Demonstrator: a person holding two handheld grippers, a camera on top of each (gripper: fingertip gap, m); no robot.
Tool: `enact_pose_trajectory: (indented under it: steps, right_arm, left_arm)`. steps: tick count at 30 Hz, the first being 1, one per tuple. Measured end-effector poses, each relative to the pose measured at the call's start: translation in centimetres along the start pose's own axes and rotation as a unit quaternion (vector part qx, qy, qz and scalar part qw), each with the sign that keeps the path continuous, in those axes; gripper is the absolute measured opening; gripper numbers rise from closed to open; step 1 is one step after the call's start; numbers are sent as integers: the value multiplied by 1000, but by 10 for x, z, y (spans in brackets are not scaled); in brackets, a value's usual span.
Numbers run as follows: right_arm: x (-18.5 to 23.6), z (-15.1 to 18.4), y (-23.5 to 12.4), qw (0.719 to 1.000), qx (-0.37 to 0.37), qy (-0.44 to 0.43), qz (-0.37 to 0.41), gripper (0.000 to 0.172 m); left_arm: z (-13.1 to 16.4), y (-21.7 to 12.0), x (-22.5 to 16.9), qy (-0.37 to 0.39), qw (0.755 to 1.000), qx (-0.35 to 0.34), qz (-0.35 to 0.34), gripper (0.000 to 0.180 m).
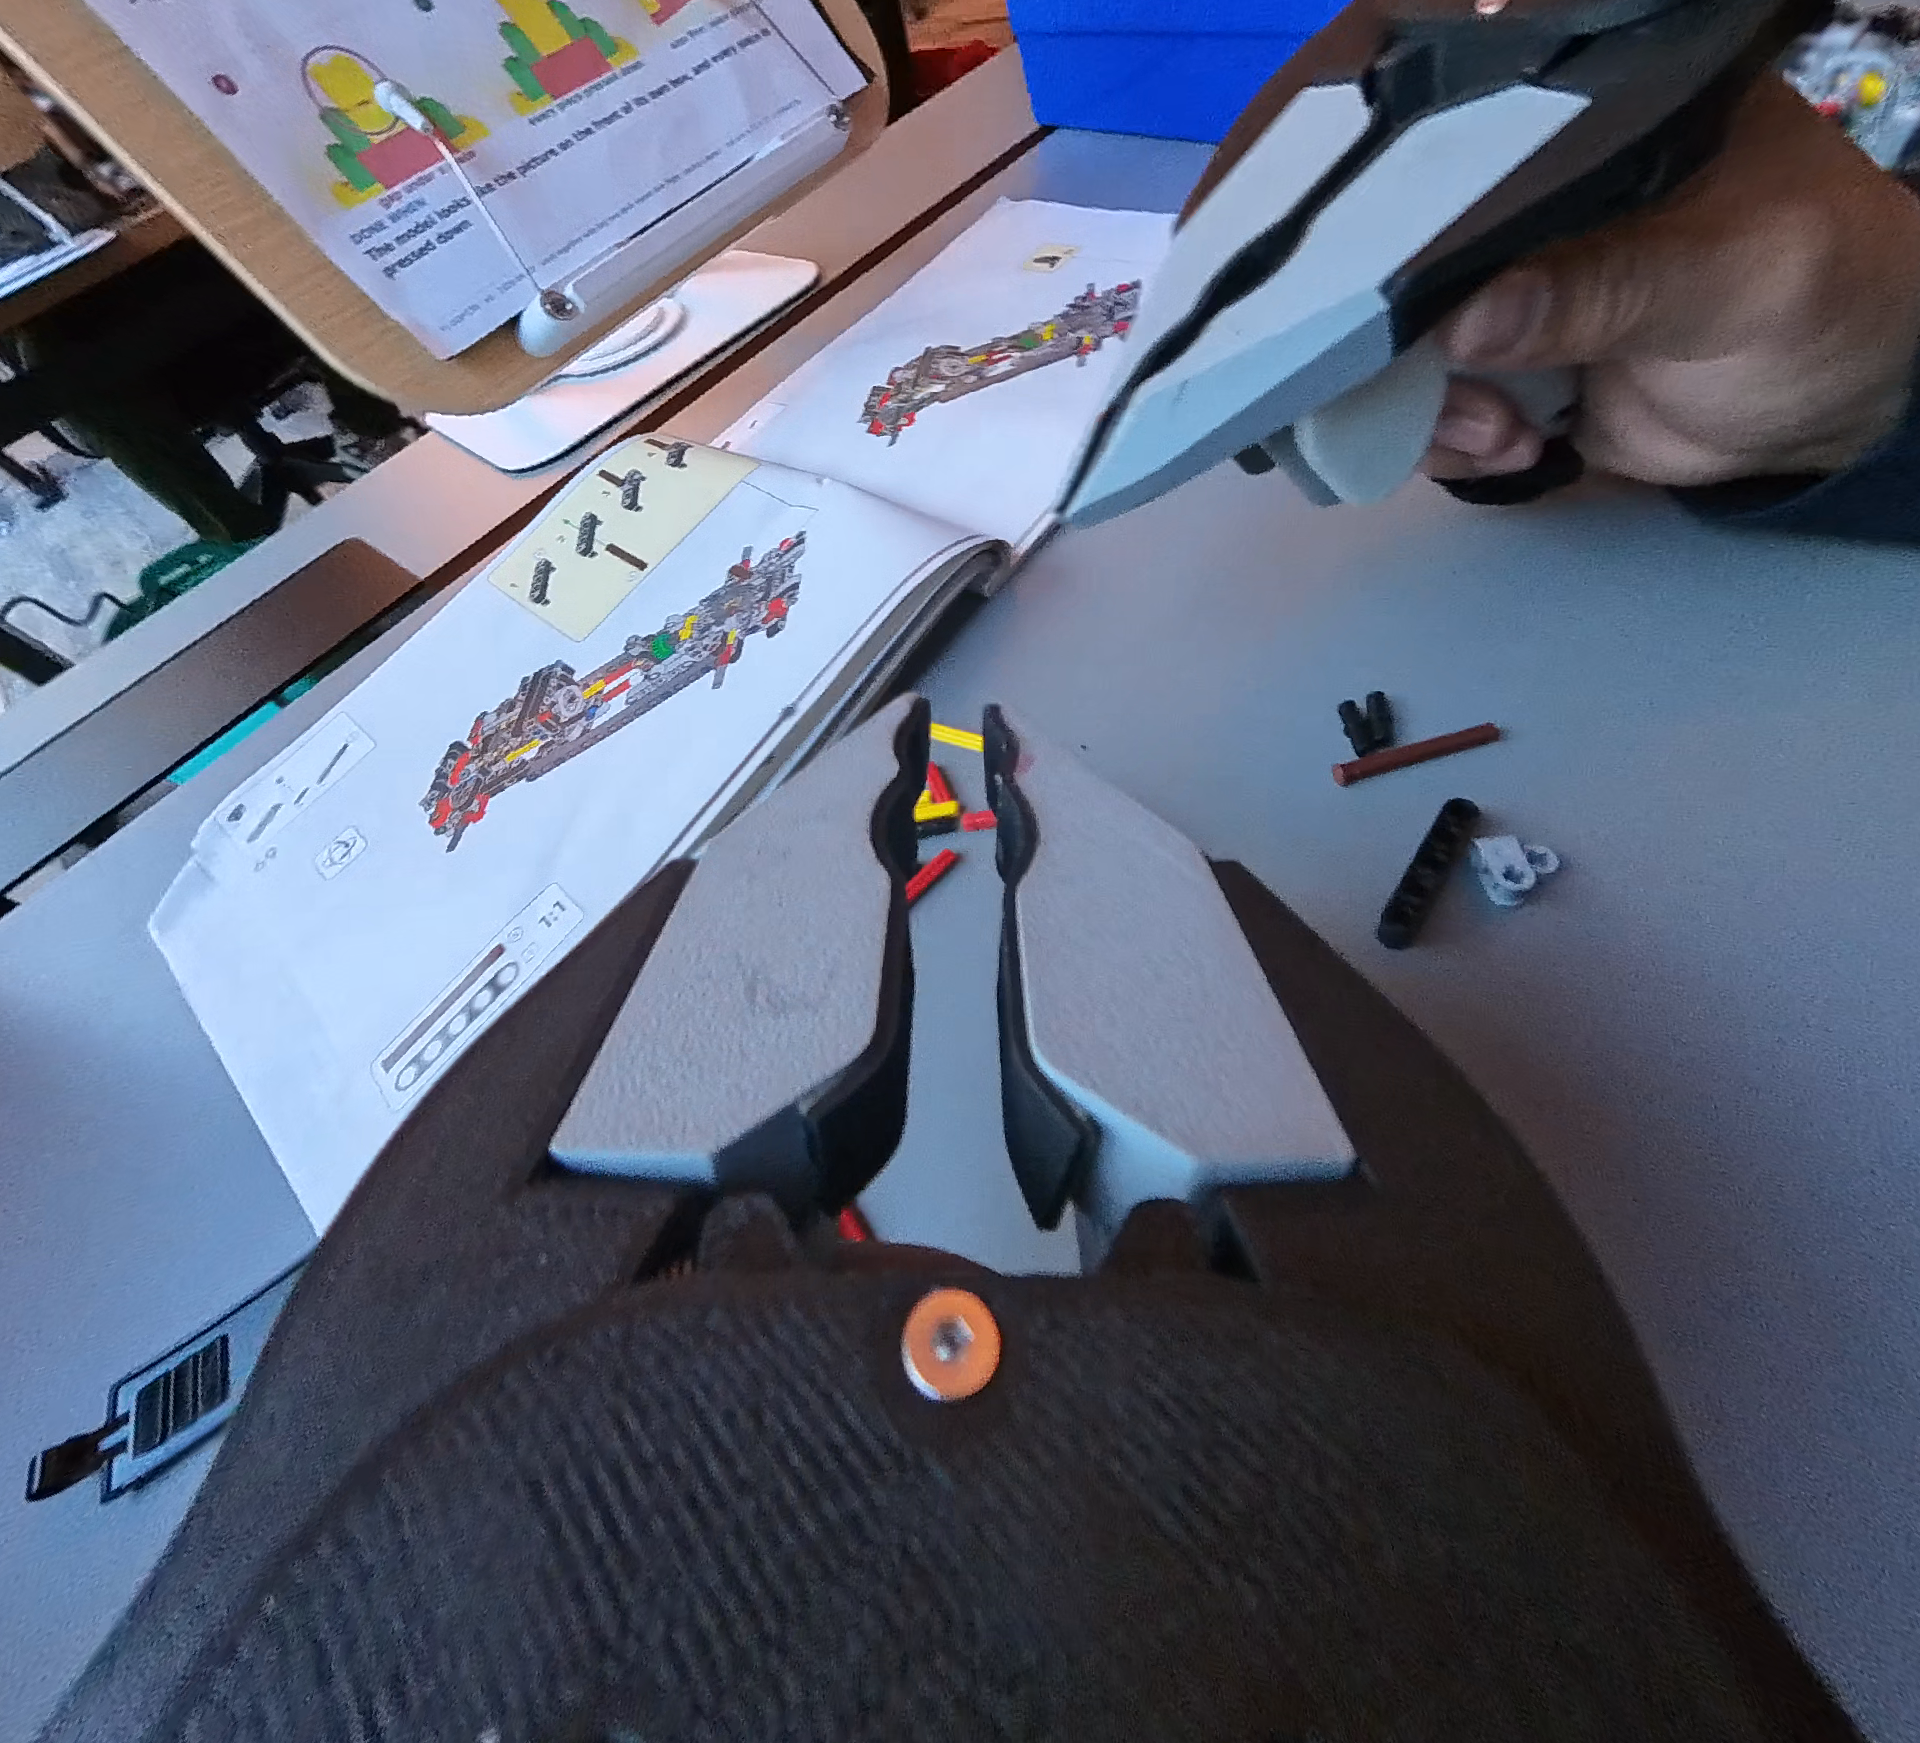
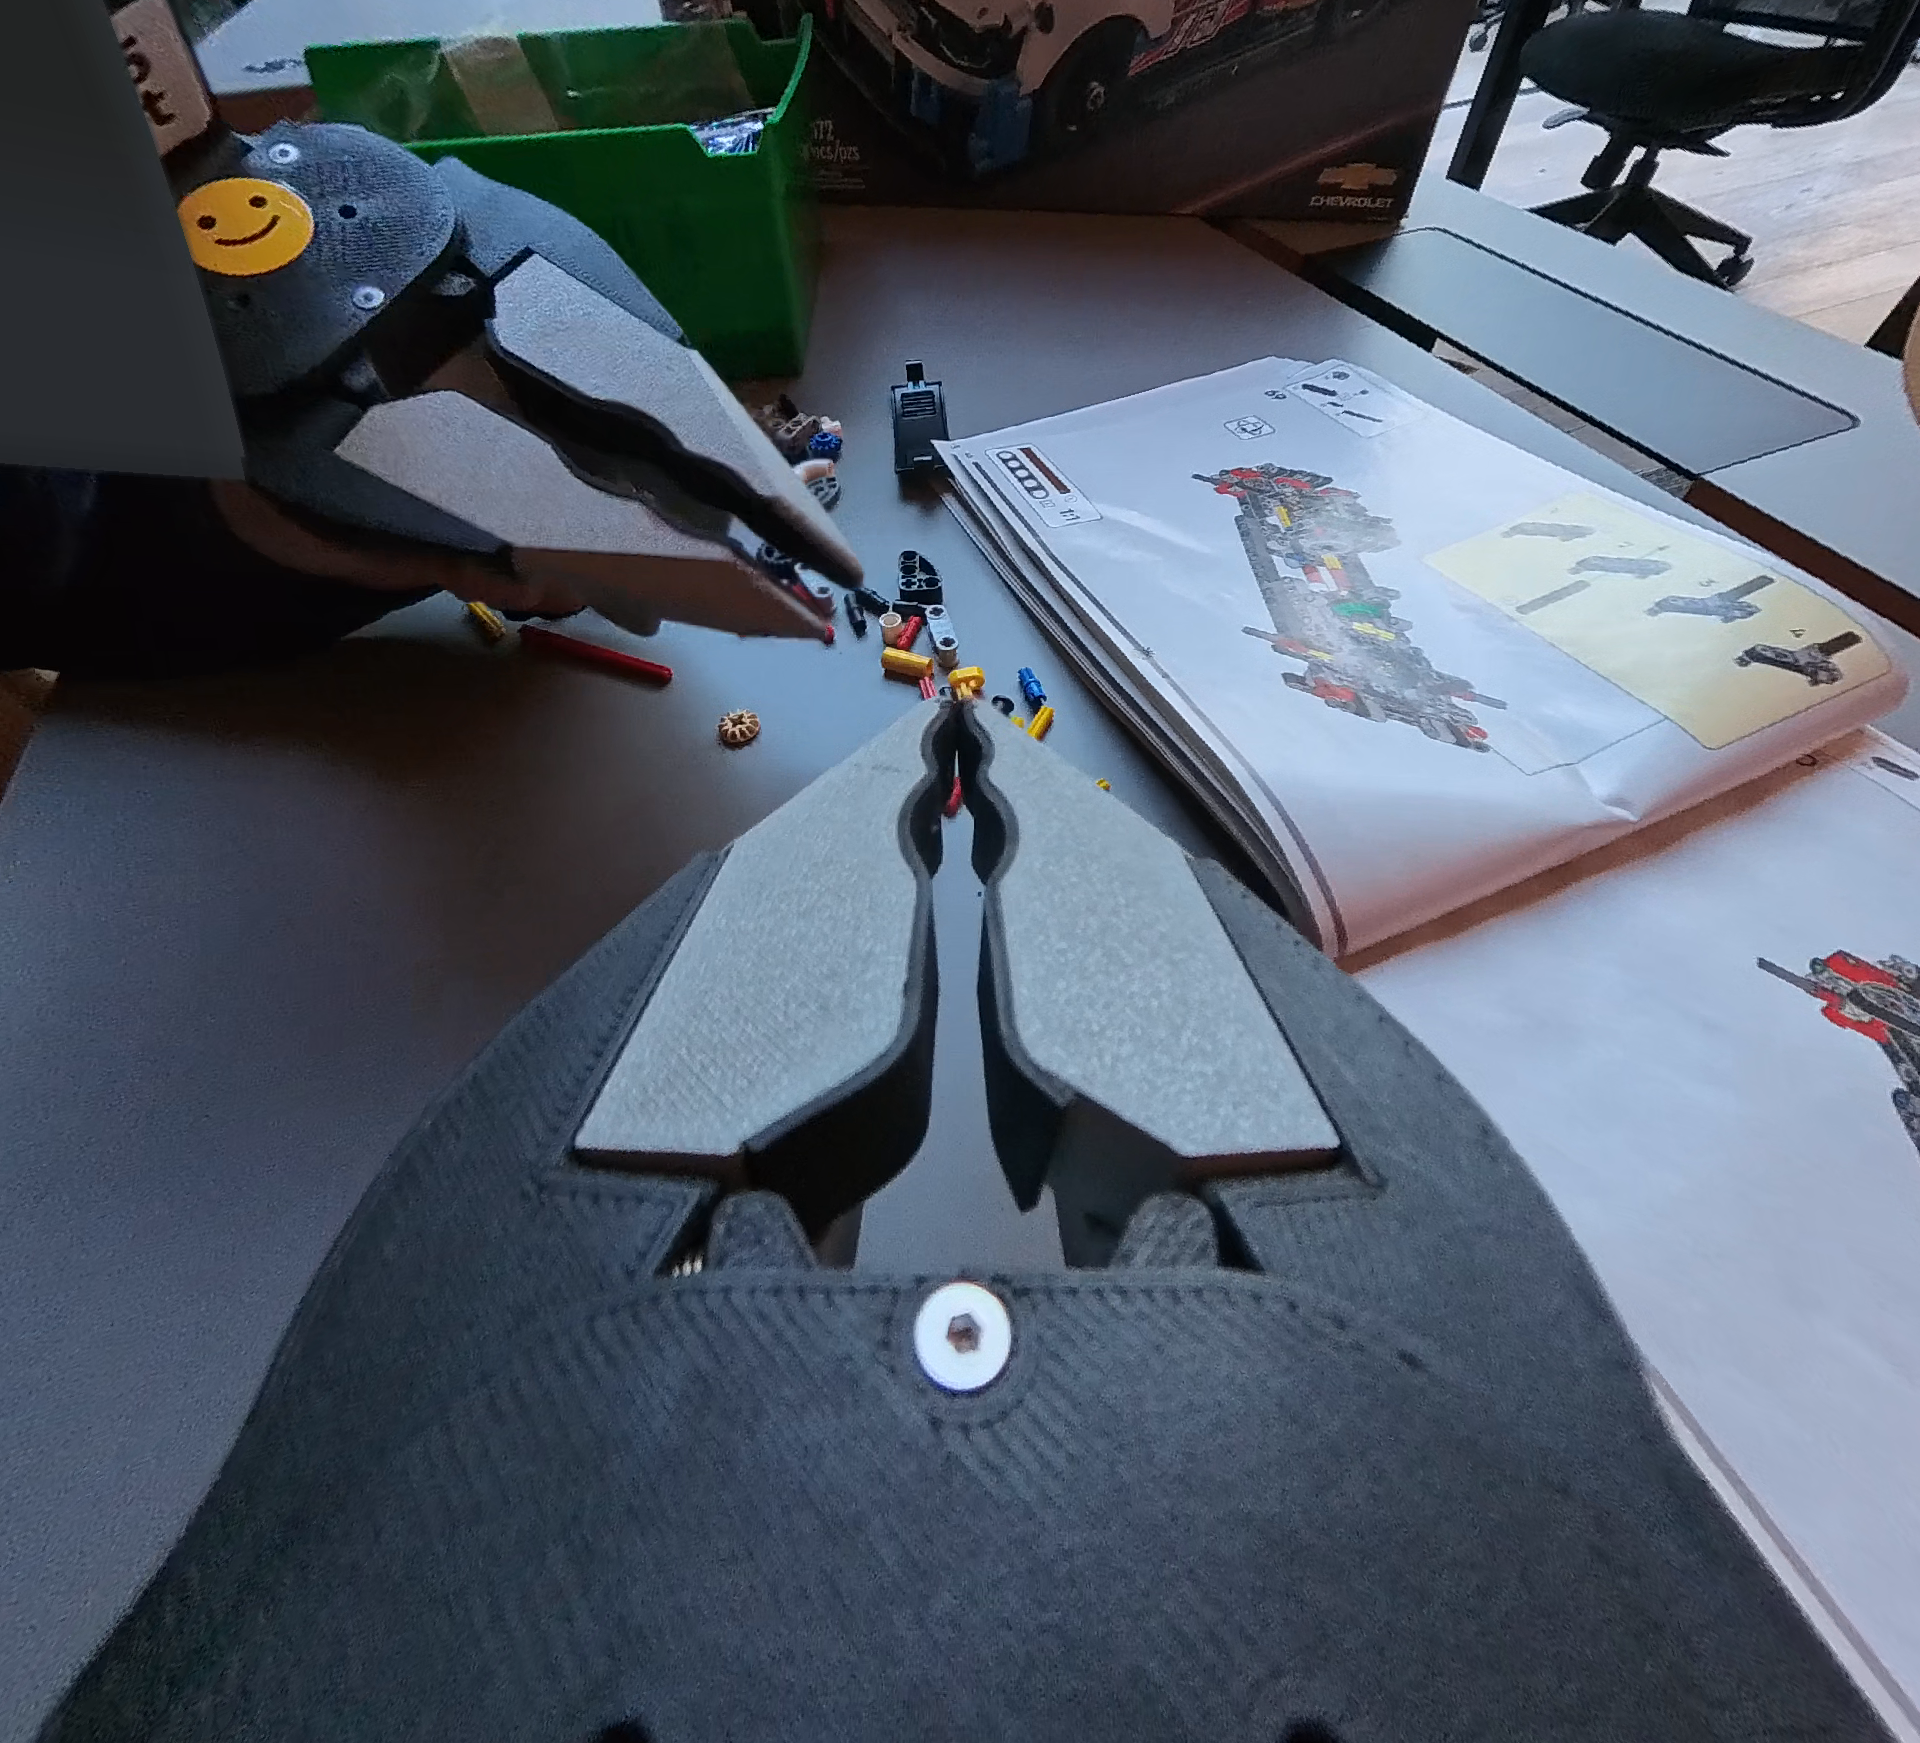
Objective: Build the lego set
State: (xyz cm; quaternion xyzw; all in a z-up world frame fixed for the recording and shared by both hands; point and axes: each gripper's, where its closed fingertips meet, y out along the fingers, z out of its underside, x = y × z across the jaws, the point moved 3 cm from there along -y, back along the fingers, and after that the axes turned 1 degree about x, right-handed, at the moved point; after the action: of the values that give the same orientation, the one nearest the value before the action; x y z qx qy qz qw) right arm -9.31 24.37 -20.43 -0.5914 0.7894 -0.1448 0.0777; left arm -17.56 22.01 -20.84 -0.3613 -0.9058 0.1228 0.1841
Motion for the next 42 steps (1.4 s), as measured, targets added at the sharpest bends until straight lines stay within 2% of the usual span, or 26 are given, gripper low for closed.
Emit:
enact_pose_trajectory:
  steps: [5,42]
  right_arm:
    - [1,3,4,1000,5,2,-8,0]
    - [4,6,6,1000,14,-9,-9,0]
  left_arm:
    - [6,5,-13,51,998,20,14,9]
    - [12,10,-15,52,998,29,16,9]
